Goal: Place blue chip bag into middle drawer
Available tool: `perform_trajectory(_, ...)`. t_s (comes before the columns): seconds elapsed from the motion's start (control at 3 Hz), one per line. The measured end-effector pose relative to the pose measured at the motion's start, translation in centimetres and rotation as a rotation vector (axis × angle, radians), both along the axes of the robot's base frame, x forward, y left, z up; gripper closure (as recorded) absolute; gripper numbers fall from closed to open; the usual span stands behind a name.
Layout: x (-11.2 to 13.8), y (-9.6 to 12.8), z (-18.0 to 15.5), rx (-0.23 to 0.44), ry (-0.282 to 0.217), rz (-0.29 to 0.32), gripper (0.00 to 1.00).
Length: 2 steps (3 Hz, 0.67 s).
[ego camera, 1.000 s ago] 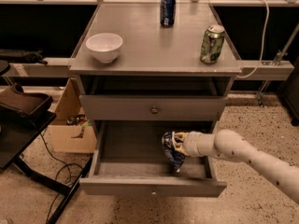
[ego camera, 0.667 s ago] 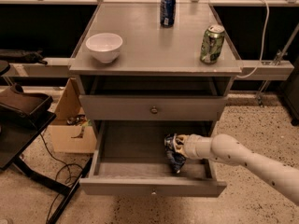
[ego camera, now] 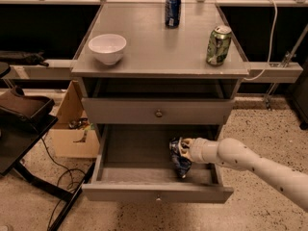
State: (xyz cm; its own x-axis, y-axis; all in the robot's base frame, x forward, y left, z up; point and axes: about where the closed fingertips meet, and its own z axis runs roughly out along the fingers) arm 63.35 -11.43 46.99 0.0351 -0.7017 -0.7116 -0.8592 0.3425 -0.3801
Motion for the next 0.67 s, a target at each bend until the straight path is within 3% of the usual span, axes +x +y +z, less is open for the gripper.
perform_trajectory(0.67, 0.00, 0.00, 0.00, 0.000, 0.000, 0.000, 0.04)
